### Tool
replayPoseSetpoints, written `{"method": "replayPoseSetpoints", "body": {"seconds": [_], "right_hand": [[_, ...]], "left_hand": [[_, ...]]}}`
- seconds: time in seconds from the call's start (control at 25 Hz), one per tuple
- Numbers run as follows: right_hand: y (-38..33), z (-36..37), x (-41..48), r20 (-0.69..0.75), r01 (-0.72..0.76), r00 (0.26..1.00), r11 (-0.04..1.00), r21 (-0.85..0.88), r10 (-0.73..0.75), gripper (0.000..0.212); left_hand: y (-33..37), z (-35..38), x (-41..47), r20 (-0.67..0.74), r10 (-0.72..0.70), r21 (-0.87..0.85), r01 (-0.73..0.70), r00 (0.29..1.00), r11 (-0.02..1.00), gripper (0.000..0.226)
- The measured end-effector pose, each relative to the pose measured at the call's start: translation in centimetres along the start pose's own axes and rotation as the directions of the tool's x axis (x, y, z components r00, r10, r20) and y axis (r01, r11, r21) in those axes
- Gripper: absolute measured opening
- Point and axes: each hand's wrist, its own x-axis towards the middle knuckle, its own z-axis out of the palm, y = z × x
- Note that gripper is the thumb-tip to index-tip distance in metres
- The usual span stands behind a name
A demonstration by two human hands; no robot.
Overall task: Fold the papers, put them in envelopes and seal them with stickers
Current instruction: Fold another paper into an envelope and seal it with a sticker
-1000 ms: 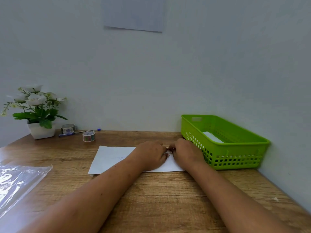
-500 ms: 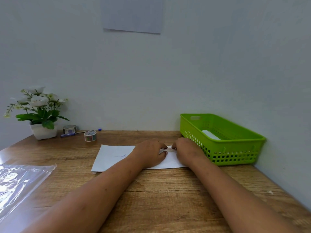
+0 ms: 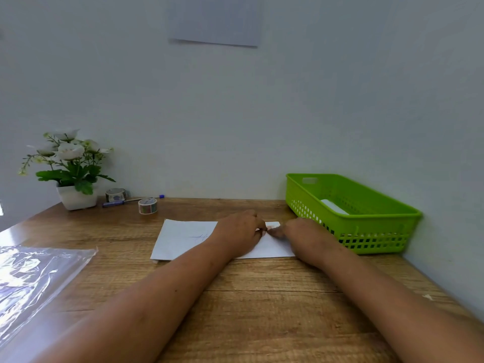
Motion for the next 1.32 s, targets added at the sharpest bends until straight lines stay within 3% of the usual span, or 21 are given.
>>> {"method": "replayPoseSetpoints", "body": {"seconds": [0.16, 0.36, 0.44, 0.48, 0.56, 0.64, 0.72, 0.8, 0.88, 1.0, 1.08, 1.2, 1.28, 1.32], "right_hand": [[0.1, 0.1, -0.5, 0.08, 0.008, 0.997, 1.0, 0.004, -0.008, 0.057], [-0.7, 0.6, 0.1, 0.049, -0.128, 0.991, 0.985, 0.115, 0.123, 0.041], [-1.2, 0.5, -0.2, 0.01, -0.198, 0.98, 0.97, 0.143, 0.199, 0.036], [-1.4, 0.3, -0.5, -0.009, -0.251, 0.967, 0.952, 0.177, 0.256, 0.034], [-1.9, -0.1, -1.0, -0.017, -0.35, 0.931, 0.903, 0.248, 0.365, 0.032], [-2.6, -0.4, -1.4, 0.028, -0.418, 0.903, 0.865, 0.278, 0.428, 0.033], [-3.4, -0.4, -1.7, 0.083, -0.447, 0.892, 0.835, 0.321, 0.445, 0.035], [-3.8, -0.1, -2.0, 0.103, -0.454, 0.885, 0.788, 0.416, 0.455, 0.04], [-4.0, -0.2, -2.5, 0.085, -0.424, 0.874, 0.664, 0.615, 0.479, 0.042], [-4.2, -1.7, -3.6, -0.008, -0.199, 0.822, 0.299, 0.933, 0.57, 0.016], [-3.7, -3.8, -3.9, -0.012, -0.085, 0.81, 0.138, 0.987, 0.586, 0.015], [-0.9, -6.3, -3.4, -0.005, -0.069, 0.783, 0.095, 0.993, 0.622, 0.024], [1.8, -7.5, -3.0, -0.018, -0.045, 0.703, 0.07, 0.997, 0.711, 0.037], [3.3, -7.8, -2.7, 0.002, 0.014, 0.668, -0.015, 1.0, 0.744, 0.049]], "left_hand": [[0.6, -0.4, -0.5, 0.04, -0.048, 0.029, 0.046, 0.998, 0.999, 0.031], [1.3, -1.6, -1.0, 0.164, -0.142, 0.141, 0.12, 0.976, 0.983, 0.036], [0.5, -2.4, -2.0, 0.108, -0.265, 0.222, 0.237, 0.958, 0.946, 0.039], [-0.8, -2.9, -2.9, 0.043, -0.39, 0.253, 0.367, 0.92, 0.895, 0.04], [-3.8, -4.0, -5.4, -0.015, -0.651, 0.215, 0.638, 0.759, 0.739, 0.044], [-5.4, -5.5, -7.5, 0.12, -0.751, 0.166, 0.733, 0.649, 0.66, 0.046], [-5.4, -6.9, -8.1, 0.222, -0.704, 0.092, 0.704, 0.675, 0.704, 0.044], [-4.9, -8.1, -8.6, 0.246, -0.683, -0.13, 0.722, 0.688, 0.68, 0.042], [-5.3, -8.6, -9.0, 0.211, -0.71, -0.489, 0.701, 0.672, 0.518, 0.038], [-5.6, -9.5, -10.5, 0.156, -0.767, -0.879, 0.442, 0.622, 0.18, 0.04], [-4.9, -10.6, -10.4, 0.138, -0.738, -0.938, 0.326, 0.661, 0.116, 0.038], [-3.6, -11.4, -8.3, 0.094, -0.699, -0.979, 0.193, 0.709, 0.064, 0.036], [-2.7, -11.0, -5.8, 0.101, -0.677, -0.991, 0.131, 0.729, -0.006, 0.035], [-2.2, -10.6, -4.2, 0.106, -0.675, -0.994, 0.104, 0.73, -0.043, 0.035]]}}
